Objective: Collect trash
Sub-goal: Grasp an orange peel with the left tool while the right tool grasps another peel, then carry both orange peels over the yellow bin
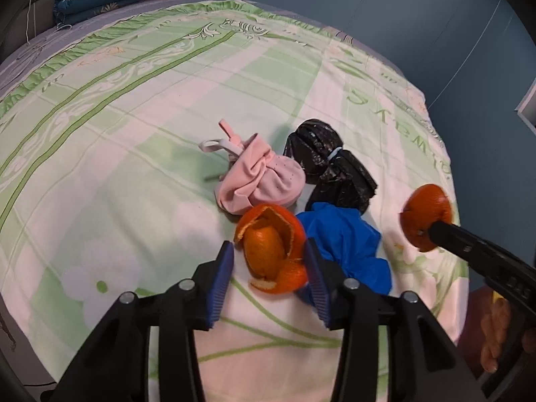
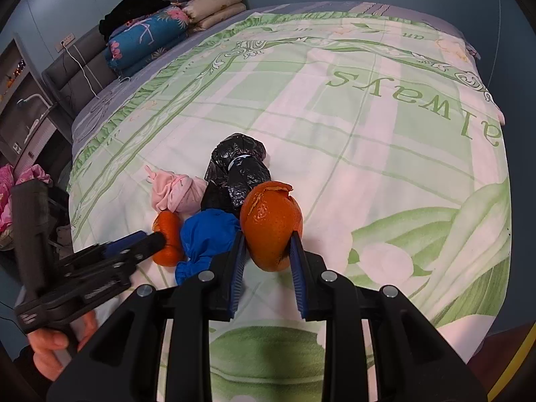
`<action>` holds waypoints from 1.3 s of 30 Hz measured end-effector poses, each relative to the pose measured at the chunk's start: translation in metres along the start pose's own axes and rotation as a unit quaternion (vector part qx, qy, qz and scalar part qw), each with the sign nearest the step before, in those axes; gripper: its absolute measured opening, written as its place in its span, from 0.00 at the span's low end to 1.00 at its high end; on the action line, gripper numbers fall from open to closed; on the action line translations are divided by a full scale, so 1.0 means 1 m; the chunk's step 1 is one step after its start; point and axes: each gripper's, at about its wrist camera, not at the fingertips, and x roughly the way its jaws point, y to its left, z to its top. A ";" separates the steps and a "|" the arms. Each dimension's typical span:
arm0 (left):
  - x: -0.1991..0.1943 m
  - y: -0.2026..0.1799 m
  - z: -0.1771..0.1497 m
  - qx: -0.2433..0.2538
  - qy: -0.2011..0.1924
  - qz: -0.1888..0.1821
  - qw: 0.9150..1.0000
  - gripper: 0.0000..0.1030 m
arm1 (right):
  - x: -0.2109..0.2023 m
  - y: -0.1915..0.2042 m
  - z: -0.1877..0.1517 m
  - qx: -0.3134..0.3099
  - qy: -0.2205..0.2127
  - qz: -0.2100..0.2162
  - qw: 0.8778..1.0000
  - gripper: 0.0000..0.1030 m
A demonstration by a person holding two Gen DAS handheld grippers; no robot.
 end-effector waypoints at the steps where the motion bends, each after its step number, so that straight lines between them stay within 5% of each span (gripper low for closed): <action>1: 0.006 -0.001 0.001 0.000 0.006 -0.004 1.000 0.49 | -0.001 0.001 0.000 -0.001 -0.001 0.002 1.000 0.24; 12: 0.011 0.000 -0.002 -0.007 0.004 -0.024 1.000 0.29 | -0.011 0.002 -0.003 0.010 -0.003 0.021 1.000 0.24; 25: -0.085 -0.002 -0.018 0.031 -0.064 -0.005 0.997 0.28 | -0.101 0.013 -0.038 -0.028 -0.047 0.041 0.998 0.24; 39: -0.185 -0.097 -0.041 0.098 -0.160 -0.030 0.982 0.28 | -0.223 -0.005 -0.093 -0.035 -0.121 0.043 0.991 0.24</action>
